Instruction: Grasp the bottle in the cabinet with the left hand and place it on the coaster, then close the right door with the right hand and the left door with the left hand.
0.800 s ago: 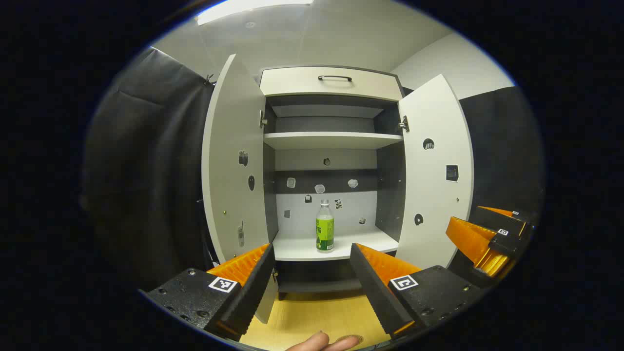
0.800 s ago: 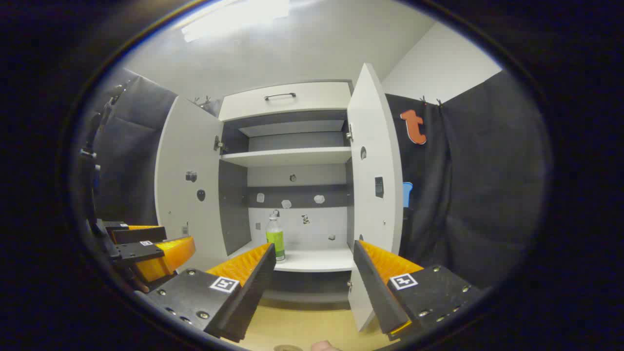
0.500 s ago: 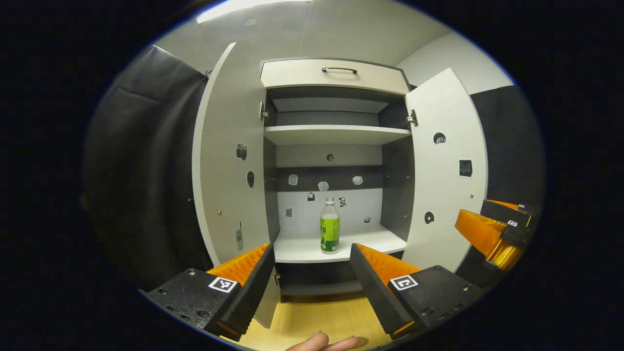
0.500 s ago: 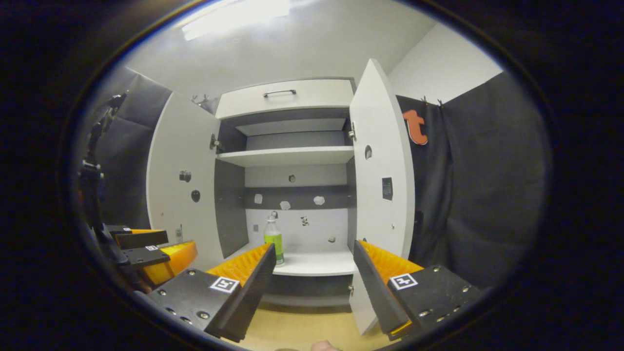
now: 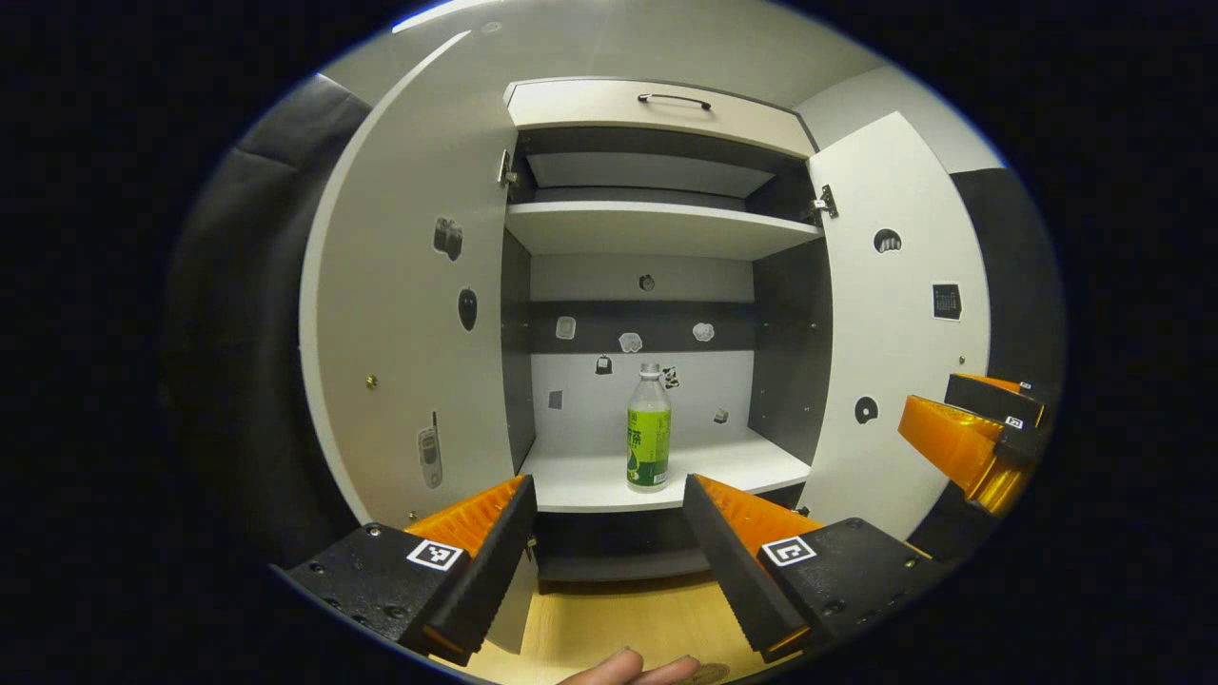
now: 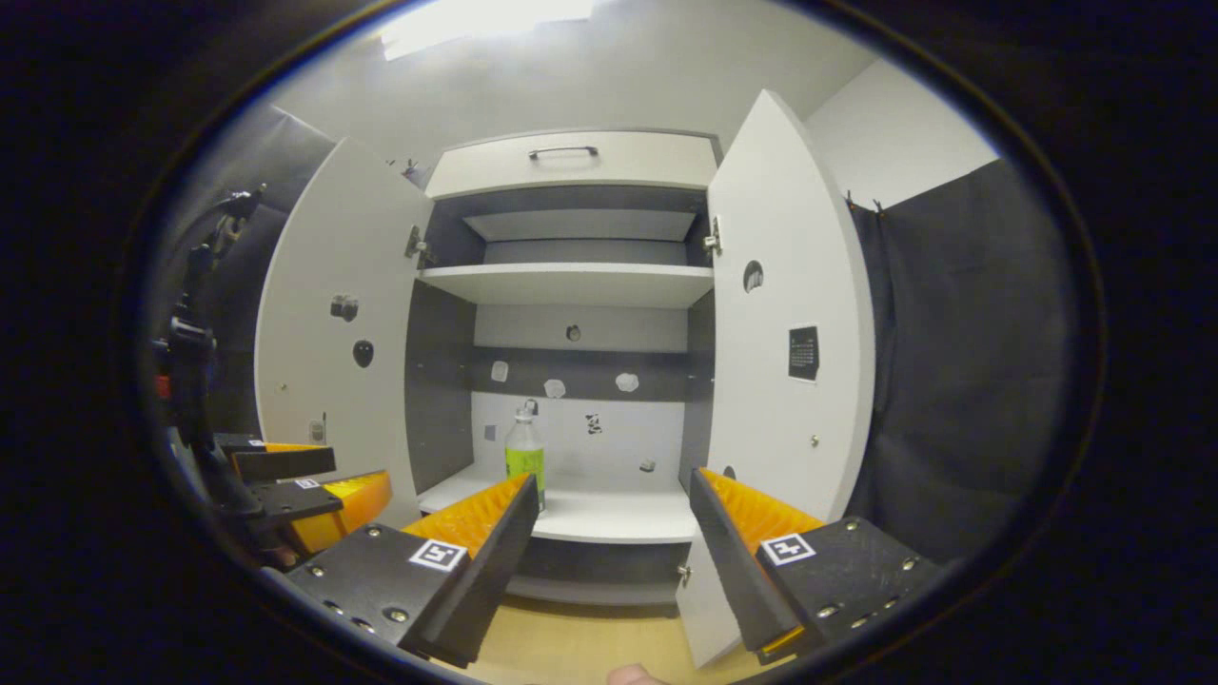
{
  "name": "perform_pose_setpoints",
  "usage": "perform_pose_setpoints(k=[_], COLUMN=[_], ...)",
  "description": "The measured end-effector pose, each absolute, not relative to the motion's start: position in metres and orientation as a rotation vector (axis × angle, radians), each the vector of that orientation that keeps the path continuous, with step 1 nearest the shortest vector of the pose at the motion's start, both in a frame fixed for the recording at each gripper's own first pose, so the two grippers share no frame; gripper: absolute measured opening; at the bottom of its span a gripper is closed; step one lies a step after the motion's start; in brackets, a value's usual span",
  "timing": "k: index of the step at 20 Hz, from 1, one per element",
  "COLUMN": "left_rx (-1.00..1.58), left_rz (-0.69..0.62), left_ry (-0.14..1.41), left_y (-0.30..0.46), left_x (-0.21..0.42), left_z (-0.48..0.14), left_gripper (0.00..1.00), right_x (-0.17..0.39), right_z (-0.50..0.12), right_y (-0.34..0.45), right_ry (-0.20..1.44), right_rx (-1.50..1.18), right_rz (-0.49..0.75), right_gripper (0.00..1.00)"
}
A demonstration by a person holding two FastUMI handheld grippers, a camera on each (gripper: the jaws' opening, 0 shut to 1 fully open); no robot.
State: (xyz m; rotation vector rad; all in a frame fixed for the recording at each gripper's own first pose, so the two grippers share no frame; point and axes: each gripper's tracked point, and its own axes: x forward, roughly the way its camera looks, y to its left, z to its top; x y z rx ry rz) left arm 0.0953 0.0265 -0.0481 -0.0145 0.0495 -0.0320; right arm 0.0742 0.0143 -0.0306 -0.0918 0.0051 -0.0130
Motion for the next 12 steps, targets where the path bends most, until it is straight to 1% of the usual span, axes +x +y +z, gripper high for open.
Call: perform_pose_setpoints(k=[1,2,6,7,8,9,12], left_rx=[-0.020,-0.027,-0.054,-0.059,-0.067,-0.073,-0.056], left_rz=[-0.036,-0.042,-0.061,-0.063,-0.068,-0.080,-0.094], left_ry=[0.049,0.051,0.042,0.045,0.045,0.049,0.041], left_y=[0.027,0.025,0.019,0.018,0.014,0.009,-0.001], left_x=[0.103,0.112,0.154,0.166,0.179,0.190,0.226], left_z=[-0.051,-0.054,-0.061,-0.063,-0.066,-0.069,-0.078], left_gripper=[0.98,0.98,0.98,0.98,0.98,0.98,0.99], right_x=[0.079,0.083,0.096,0.099,0.102,0.103,0.108], right_z=[-0.031,-0.031,-0.033,-0.034,-0.035,-0.038,-0.040], right_y=[0.015,0.017,0.020,0.020,0.018,0.016,0.011], right_ry=[-0.001,-0.004,-0.006,-0.007,-0.003,0.005,0.041], right_rx=[-0.099,-0.102,-0.070,-0.067,-0.070,-0.067,-0.023], right_rz=[-0.013,-0.011,-0.005,-0.005,-0.006,-0.009,-0.024], right_gripper=[0.96,0.94,0.94,0.96,0.94,0.96,0.96])
